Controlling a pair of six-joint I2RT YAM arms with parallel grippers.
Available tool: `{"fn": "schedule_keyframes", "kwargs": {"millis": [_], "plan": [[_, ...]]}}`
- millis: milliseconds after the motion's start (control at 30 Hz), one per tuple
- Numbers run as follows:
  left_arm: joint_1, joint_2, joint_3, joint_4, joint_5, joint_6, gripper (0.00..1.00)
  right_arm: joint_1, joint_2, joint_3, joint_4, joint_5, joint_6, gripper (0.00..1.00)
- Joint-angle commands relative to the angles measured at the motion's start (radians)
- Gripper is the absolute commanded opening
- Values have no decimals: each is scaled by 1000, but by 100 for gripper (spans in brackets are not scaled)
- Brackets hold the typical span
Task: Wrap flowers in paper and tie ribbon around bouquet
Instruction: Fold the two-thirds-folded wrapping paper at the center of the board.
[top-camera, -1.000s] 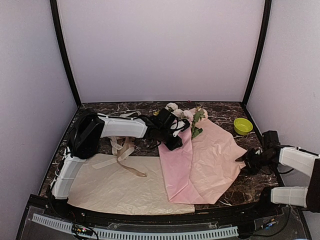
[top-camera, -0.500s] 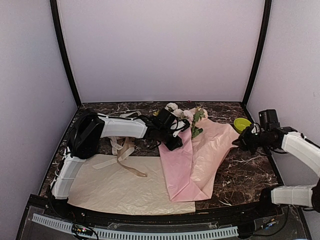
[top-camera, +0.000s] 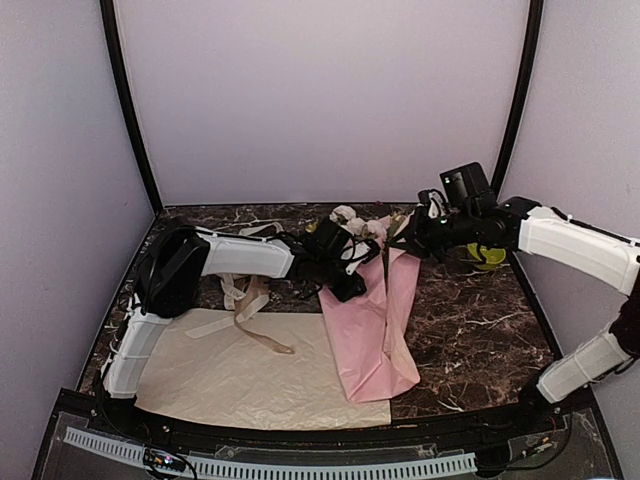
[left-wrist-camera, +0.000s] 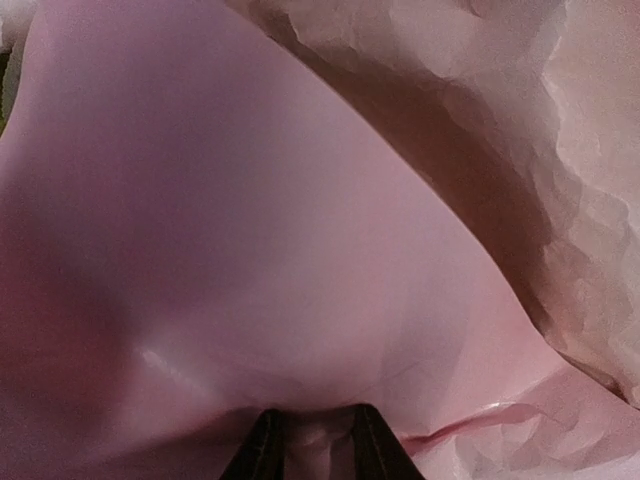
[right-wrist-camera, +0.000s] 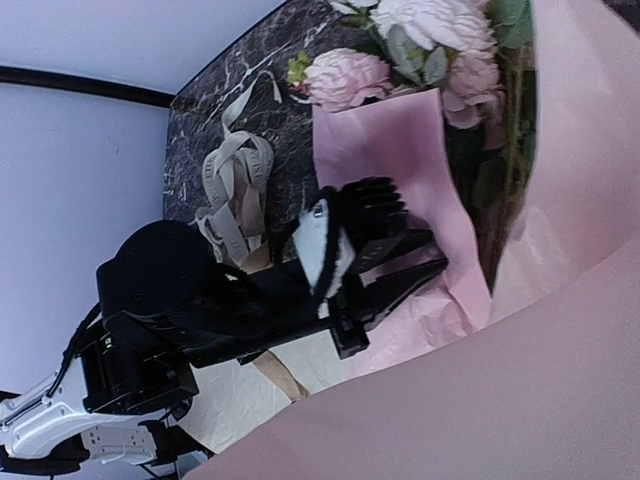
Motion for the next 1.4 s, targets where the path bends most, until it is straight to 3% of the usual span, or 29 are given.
{"fn": "schedule_keyframes", "kwargs": {"millis": [0,267,500,800,1033,1367], "plan": [[-7,41,-50,-67,60,-8,25,91,67,92,117,-3,3,0],[19,42,-68,-31,124,-51,25,165,162,103,223,-60,-6,0],[60,34,-115,80,318,-146,26,217,276,0,353,-128,-31,0],[107,-25,-201,254,456,-251,27,294,410,21,300,-113,-175,0],[151,-85,-237,324,480,-301,32,294,459,-6,195,26,-241,0],[200,-211,-254,258,458,-279,38,294,515,-22,144,98,-283,0]]}}
